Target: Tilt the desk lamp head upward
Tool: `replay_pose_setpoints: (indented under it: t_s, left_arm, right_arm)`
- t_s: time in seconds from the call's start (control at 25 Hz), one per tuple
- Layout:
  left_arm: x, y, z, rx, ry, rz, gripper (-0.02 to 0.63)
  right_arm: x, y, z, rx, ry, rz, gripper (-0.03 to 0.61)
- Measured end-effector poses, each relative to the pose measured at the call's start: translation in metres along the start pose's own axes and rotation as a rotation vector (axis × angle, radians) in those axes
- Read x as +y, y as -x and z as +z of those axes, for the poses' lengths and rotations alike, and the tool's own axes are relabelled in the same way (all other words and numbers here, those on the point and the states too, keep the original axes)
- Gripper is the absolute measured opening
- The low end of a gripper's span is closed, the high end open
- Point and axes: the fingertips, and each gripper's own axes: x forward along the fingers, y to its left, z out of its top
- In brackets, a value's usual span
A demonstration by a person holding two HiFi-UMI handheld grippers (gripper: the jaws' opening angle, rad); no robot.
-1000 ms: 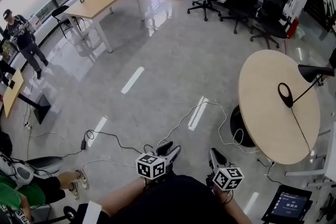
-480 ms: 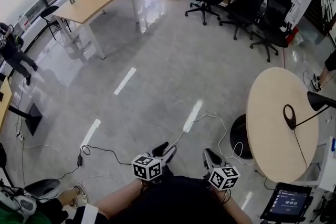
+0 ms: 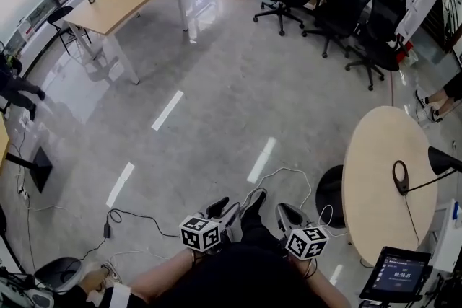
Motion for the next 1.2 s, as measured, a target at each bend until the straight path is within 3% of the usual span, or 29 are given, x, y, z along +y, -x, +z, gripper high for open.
replay_pose_setpoints:
  t_s: [0.32, 0.64, 0.88, 1.0, 1.2]
  left_arm:
    - [0.048, -0.050, 0.078, -0.054, -0.055, 0.075, 0.184]
    - [0.036, -0.153, 0.142, -0.033, -0.118, 0.025, 0.184]
    - [0.035, -0.210, 0.167, -0.022, -0.097, 0.005, 0.184]
    - [0.031, -0.236, 0.178, 0.018, -0.101, -0.038, 0.184]
    - [0.023, -0.294, 0.195, 0.124, -0.145, -0.145, 0.184]
  right_arm:
    - [-0.036, -0.084, 0.068, -0.049, -0.021, 0.067, 0.032]
    - [-0.102, -0.132, 0.144, -0.071, -0.030, 0.071, 0.032]
    - [-0.155, -0.146, 0.173, -0.083, -0.063, 0.013, 0.032]
    - [-0.174, -0.146, 0.183, -0.090, -0.090, -0.022, 0.032]
    - [-0.219, -0.139, 0.200, -0.142, -0.168, -0.160, 0.032]
